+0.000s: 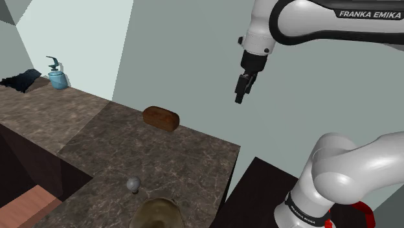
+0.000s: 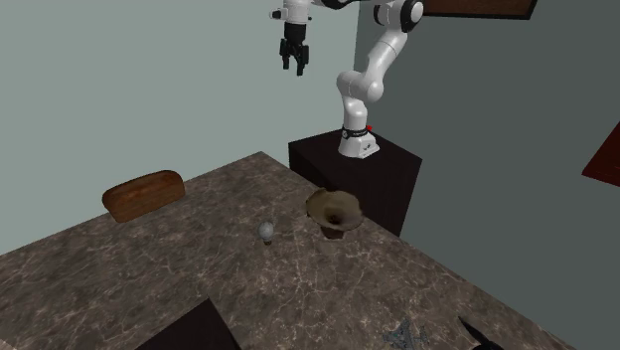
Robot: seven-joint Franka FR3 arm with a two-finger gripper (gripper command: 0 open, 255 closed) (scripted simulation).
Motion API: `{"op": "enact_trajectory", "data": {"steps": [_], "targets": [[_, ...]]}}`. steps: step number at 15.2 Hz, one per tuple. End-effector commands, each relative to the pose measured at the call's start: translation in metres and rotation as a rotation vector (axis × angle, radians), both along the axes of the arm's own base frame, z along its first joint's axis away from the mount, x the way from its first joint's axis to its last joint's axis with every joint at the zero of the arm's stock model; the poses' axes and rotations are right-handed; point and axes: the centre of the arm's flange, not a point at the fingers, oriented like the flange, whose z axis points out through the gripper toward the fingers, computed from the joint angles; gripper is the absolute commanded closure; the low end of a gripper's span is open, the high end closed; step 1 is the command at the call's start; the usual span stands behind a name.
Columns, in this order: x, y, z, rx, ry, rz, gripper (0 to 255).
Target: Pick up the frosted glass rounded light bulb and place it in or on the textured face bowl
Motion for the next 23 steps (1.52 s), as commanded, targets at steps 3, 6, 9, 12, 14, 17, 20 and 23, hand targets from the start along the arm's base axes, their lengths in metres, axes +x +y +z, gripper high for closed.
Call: {"op": "enact_trajectory", "data": {"steps": [3, 6, 9, 12, 14, 17, 20, 23], "targets": [[0.009, 0.015, -0.019, -0.001, -0.009, 0.003, 0], [0.024, 0.037, -0.048, -0.002, -0.024, 0.007, 0], [0.038, 0.059, -0.077, -0.003, -0.038, 0.010, 0], [0.053, 0.081, -0.105, -0.004, -0.052, 0.014, 0], [0.063, 0.095, -0.124, -0.004, -0.061, 0.017, 0], [0.079, 0.117, -0.152, -0.005, -0.076, 0.021, 0], [0.094, 0.140, -0.180, -0.006, -0.090, 0.025, 0], [0.110, 0.162, -0.208, -0.007, -0.104, 0.029, 0]]}}
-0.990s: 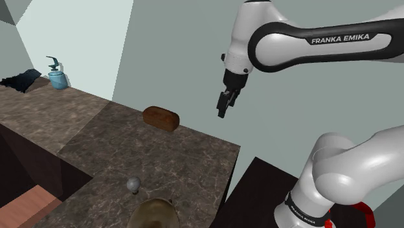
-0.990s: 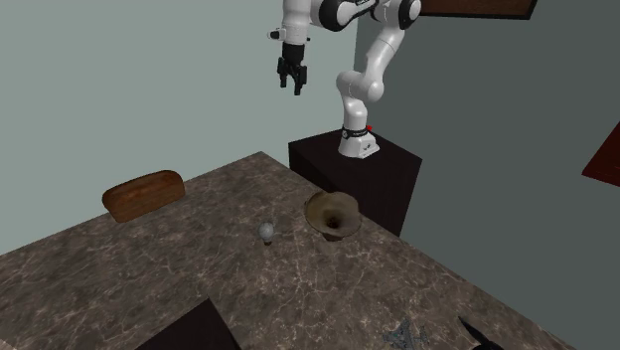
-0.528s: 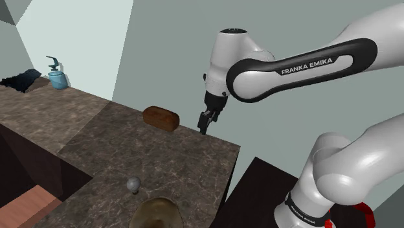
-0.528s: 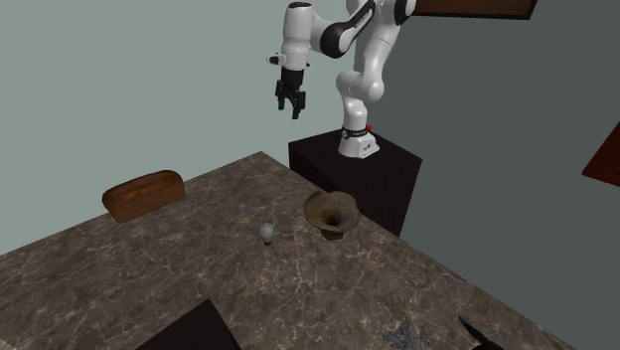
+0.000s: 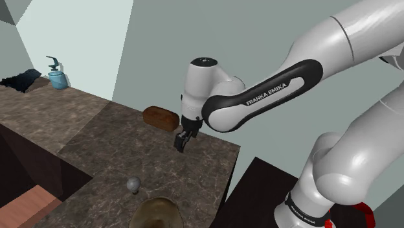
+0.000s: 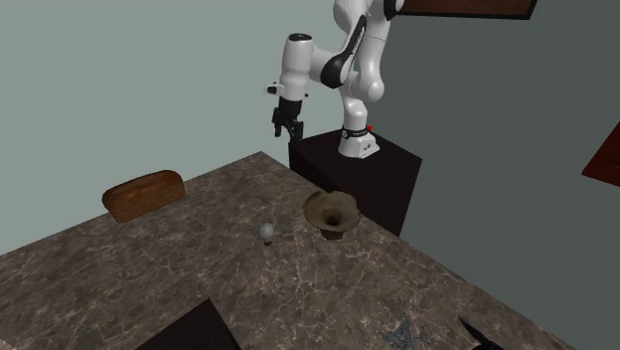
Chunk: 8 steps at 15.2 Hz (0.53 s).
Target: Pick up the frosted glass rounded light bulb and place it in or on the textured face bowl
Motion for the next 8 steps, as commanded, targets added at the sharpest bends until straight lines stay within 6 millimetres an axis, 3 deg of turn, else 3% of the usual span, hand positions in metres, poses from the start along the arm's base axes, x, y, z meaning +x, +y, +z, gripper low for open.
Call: {"op": "enact_trajectory", "data": {"steps": [1, 8], "targets": [[0.009, 0.013, -0.019, 0.001, -0.011, 0.003, 0], [0.048, 0.065, -0.083, -0.001, -0.044, 0.012, 0]]}}
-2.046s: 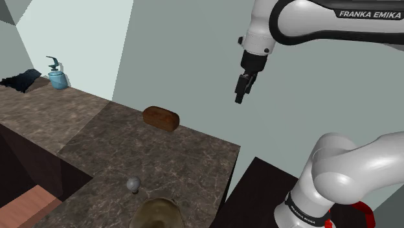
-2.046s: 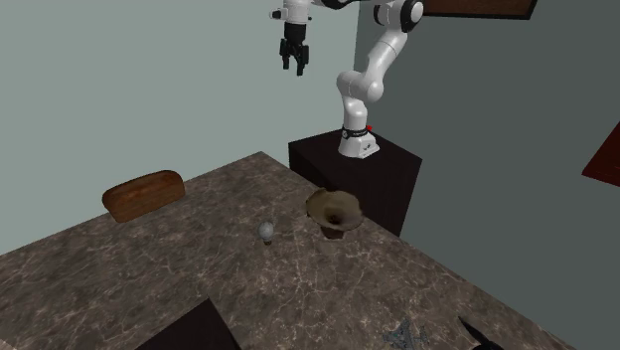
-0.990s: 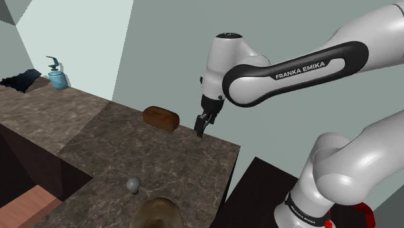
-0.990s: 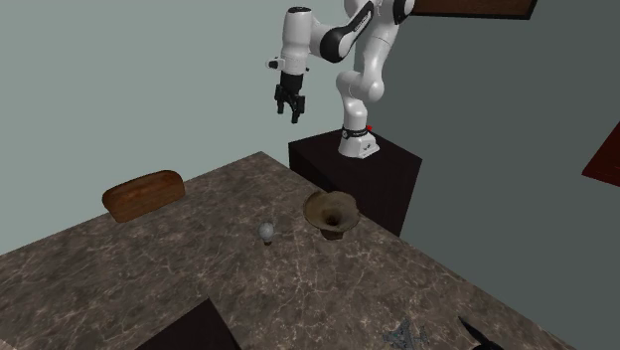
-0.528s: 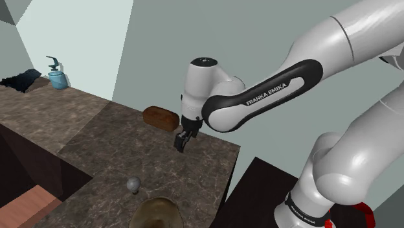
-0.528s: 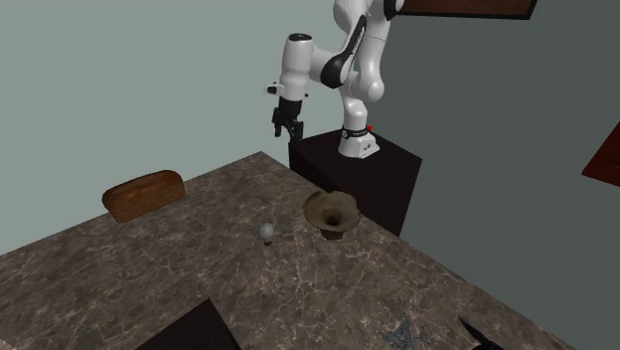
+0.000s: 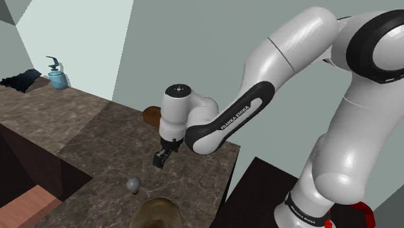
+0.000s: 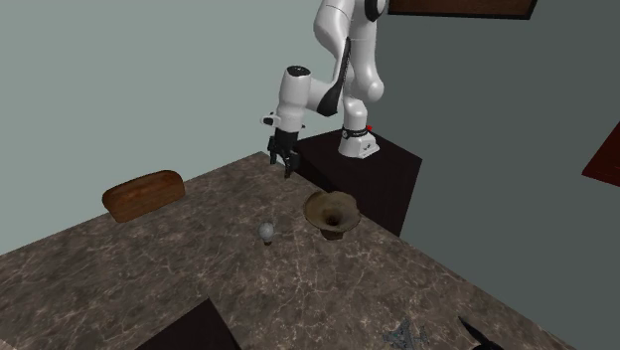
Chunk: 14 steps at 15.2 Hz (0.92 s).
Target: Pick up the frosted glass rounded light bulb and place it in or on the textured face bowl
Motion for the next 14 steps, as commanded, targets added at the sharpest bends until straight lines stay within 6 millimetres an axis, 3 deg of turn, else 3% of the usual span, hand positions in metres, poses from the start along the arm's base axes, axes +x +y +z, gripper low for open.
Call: {"op": "enact_trajectory", "data": {"steps": [1, 12, 14], "targets": [[0.009, 0.017, -0.015, -0.001, -0.011, 0.003, 0], [0.074, 0.099, -0.113, -0.004, -0.063, 0.018, 0], [0.080, 0.104, -0.124, -0.005, -0.066, 0.019, 0]]}}
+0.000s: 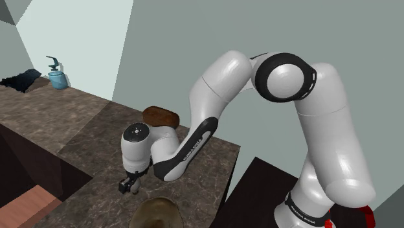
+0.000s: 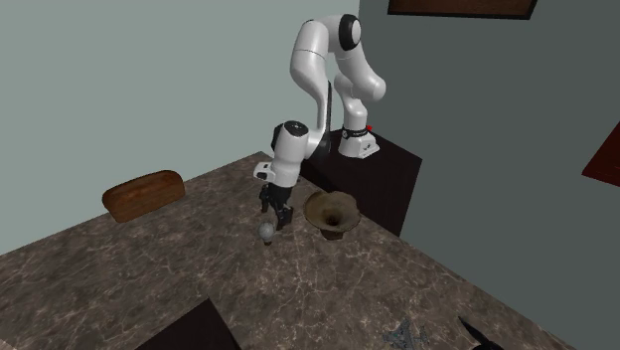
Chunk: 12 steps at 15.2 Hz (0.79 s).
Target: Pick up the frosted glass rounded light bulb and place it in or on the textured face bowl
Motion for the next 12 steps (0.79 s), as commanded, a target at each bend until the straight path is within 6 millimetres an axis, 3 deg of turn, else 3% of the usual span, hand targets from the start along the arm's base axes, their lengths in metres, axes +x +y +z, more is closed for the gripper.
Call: {"op": "enact_trajectory", "data": {"steps": [1, 7, 12], "targets": [[0.005, 0.003, -0.011, 0.000, -0.003, 0.000, 0], [0.013, 0.001, -0.039, 0.000, -0.003, 0.000, 0], [0.013, 0.001, -0.039, 0.000, -0.003, 0.000, 0]]}}
